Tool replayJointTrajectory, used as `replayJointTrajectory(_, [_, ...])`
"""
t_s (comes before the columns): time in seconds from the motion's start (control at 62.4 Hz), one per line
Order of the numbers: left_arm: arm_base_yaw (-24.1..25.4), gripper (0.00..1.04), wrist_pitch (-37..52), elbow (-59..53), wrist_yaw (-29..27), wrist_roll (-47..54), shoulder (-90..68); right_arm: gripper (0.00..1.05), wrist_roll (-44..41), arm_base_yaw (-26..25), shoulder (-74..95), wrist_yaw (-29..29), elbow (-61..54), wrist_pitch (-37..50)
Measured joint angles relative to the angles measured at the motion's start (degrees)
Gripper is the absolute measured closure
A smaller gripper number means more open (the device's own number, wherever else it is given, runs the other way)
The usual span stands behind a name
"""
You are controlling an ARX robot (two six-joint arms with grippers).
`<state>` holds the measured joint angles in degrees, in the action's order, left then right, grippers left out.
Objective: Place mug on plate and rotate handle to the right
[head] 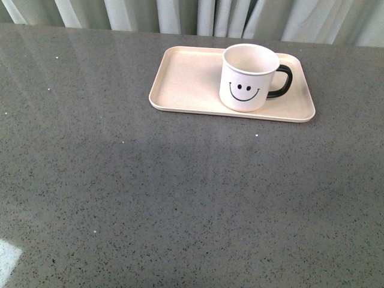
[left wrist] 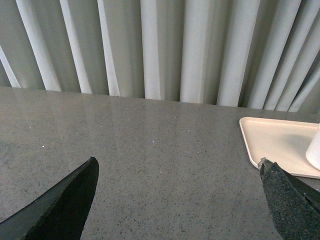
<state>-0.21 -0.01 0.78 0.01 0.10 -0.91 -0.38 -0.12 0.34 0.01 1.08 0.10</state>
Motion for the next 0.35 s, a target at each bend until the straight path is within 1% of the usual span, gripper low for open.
replayJointTrajectory(0.353, [0.0,0.09,0.0,0.0,0.0,0.0,0.0,0.09,0.0,0.0,0.0,0.0,0.0,0.0])
